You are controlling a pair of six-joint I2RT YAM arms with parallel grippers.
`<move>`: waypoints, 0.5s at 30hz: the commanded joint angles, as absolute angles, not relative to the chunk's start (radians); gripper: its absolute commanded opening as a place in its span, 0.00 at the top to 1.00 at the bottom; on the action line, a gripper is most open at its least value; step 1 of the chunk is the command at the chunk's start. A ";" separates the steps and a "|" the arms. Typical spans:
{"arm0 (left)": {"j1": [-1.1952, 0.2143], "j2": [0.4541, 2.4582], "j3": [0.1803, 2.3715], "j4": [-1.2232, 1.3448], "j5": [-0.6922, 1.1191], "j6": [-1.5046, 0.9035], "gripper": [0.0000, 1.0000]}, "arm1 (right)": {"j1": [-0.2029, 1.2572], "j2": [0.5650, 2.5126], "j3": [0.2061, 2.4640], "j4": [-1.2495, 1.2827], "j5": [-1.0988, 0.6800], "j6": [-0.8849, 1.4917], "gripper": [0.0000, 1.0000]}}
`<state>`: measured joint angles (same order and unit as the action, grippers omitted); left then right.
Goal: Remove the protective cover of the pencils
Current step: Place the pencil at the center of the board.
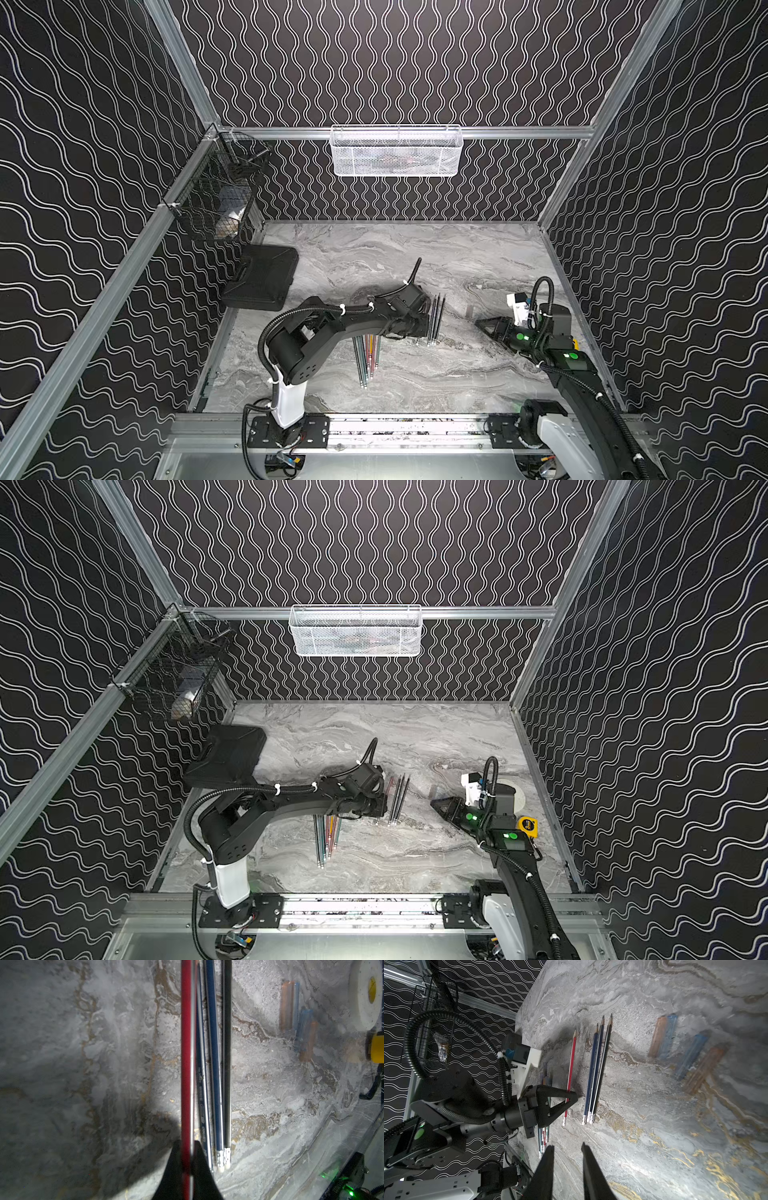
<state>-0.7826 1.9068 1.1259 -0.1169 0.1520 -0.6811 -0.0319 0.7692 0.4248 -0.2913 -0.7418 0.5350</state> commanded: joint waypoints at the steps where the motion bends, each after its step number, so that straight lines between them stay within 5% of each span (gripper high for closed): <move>1: -0.778 1.913 1.132 -0.083 0.138 -0.701 0.92 | -0.031 0.772 0.423 -0.262 -0.749 0.535 0.76; 9: -0.769 1.899 1.113 -0.059 0.129 -0.713 0.71 | -0.030 0.789 0.422 -0.254 -0.759 0.535 0.75; 15: -0.766 1.866 1.108 -0.062 0.130 -0.713 0.71 | -0.031 0.793 0.422 -0.253 -0.759 0.535 0.76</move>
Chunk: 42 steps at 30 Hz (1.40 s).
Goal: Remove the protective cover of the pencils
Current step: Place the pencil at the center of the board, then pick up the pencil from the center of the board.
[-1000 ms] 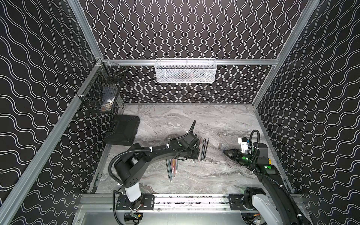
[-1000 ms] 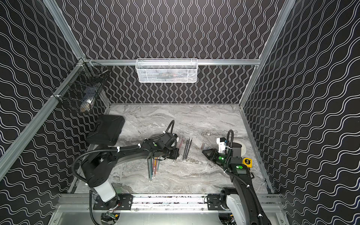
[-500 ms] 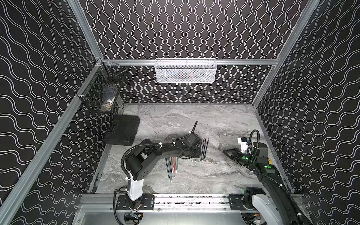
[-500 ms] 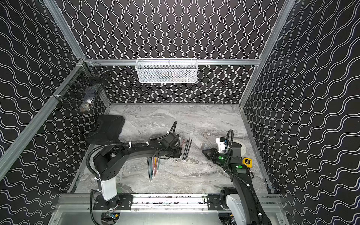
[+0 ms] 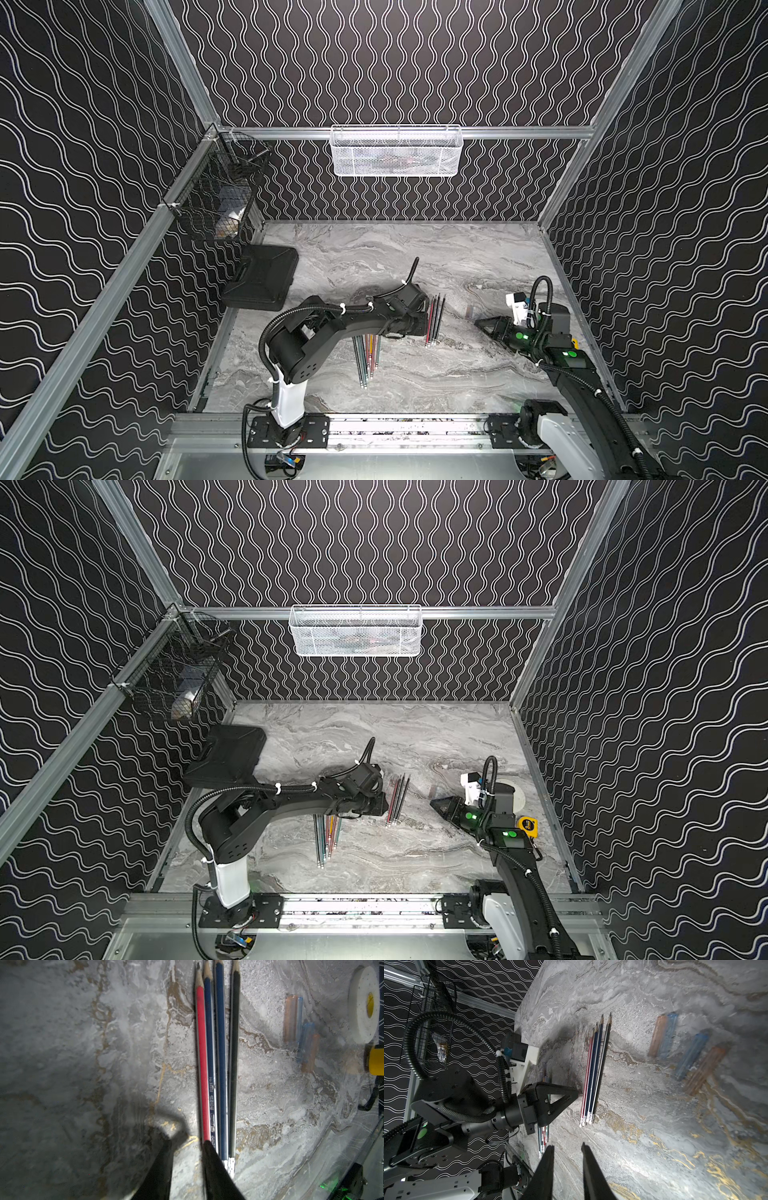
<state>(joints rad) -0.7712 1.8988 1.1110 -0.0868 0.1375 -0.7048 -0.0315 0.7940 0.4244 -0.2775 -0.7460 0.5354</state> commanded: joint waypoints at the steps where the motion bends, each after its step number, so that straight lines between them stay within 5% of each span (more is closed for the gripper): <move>1: -0.766 1.849 1.107 -0.071 0.129 -0.711 0.71 | -0.031 0.792 0.422 -0.253 -0.758 0.535 0.76; 22: -0.735 1.037 0.917 -0.585 0.048 -0.523 0.71 | -0.011 0.913 0.505 -0.333 -0.664 0.511 0.76; 28: -0.733 0.834 1.005 -0.765 -0.021 -0.449 0.68 | 0.264 1.008 0.640 -0.364 -0.405 0.613 0.76; 36: -0.733 0.654 0.973 -0.787 -0.054 -0.465 0.44 | 0.678 1.431 0.907 -0.331 -0.152 0.718 0.76; 42: -0.733 0.583 0.940 -0.792 -0.032 -0.478 0.01 | 0.772 1.750 1.181 -0.386 -0.122 0.750 0.76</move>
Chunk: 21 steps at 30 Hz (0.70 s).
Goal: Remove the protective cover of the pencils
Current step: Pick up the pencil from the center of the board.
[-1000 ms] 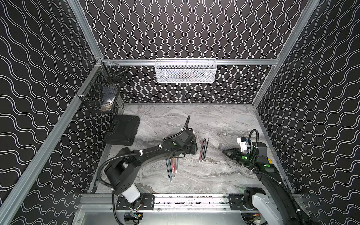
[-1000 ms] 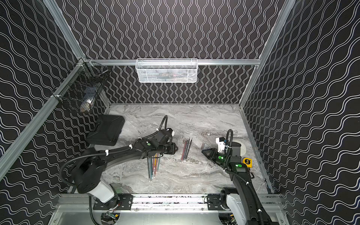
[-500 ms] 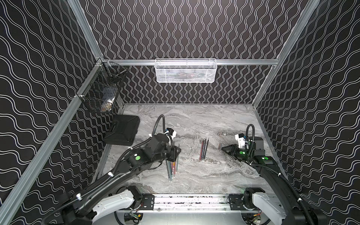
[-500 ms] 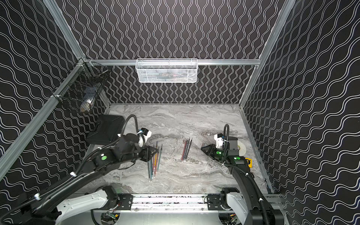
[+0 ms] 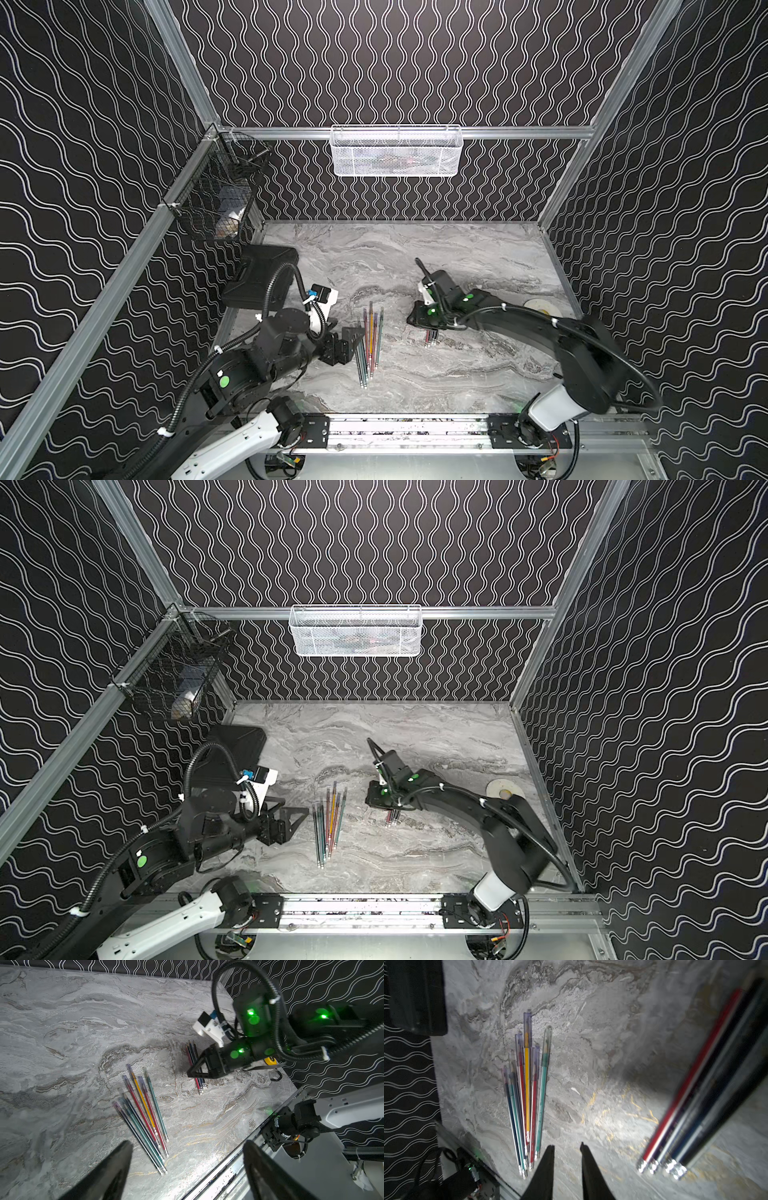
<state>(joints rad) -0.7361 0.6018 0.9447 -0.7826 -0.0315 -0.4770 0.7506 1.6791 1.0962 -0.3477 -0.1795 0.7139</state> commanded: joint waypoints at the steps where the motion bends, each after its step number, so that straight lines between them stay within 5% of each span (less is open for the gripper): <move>1: -0.733 0.575 0.940 -0.793 -0.034 -0.478 0.00 | 0.781 1.802 1.234 -0.419 -0.115 0.760 0.76; 10: -0.735 0.526 0.905 -0.773 -0.021 -0.476 0.00 | 0.839 2.110 1.591 -0.633 -0.023 0.834 0.74; 21: -0.738 0.442 0.896 -0.773 -0.032 -0.483 0.00 | 0.869 2.232 1.735 -0.720 0.036 0.854 0.74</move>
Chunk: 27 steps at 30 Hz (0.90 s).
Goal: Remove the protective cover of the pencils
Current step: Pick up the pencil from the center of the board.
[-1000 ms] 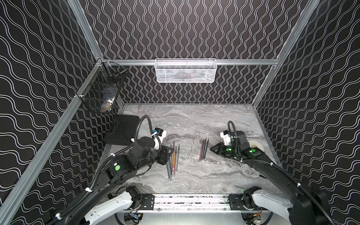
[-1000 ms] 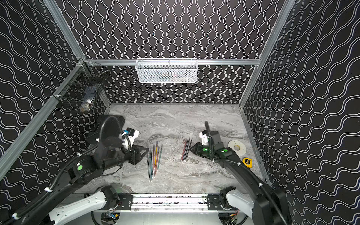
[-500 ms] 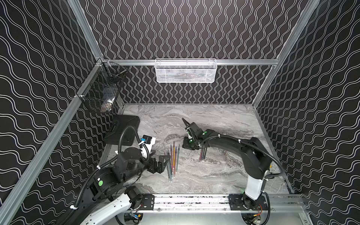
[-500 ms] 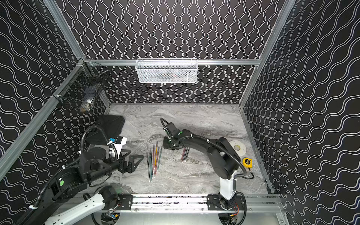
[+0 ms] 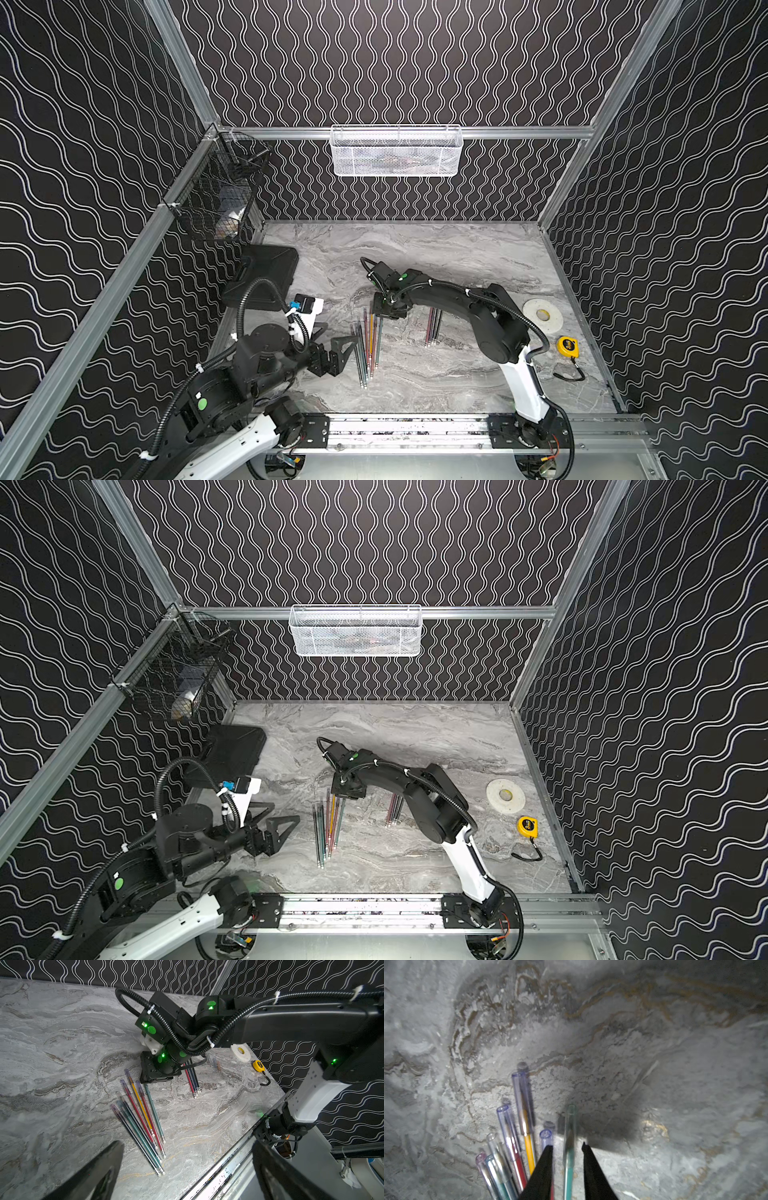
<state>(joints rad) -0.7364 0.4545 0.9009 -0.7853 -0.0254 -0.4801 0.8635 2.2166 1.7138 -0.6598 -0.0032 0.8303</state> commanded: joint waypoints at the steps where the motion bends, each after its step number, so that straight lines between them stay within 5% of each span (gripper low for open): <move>1: -0.739 0.441 0.896 -0.772 -0.033 -0.483 0.00 | 0.871 2.238 1.743 -0.727 0.043 0.856 0.74; 15: -0.775 0.440 0.899 -0.789 -0.073 -0.490 0.08 | 0.877 2.235 1.729 -0.774 0.138 0.876 0.87; 27: -0.775 0.464 0.890 -0.772 -0.042 -0.479 0.26 | 0.867 2.097 1.570 -0.706 0.151 0.897 0.96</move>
<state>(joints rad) -0.7746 0.4534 0.8932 -0.7860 -0.0540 -0.4950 0.8696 2.1414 1.5997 -0.7269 0.1429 0.8745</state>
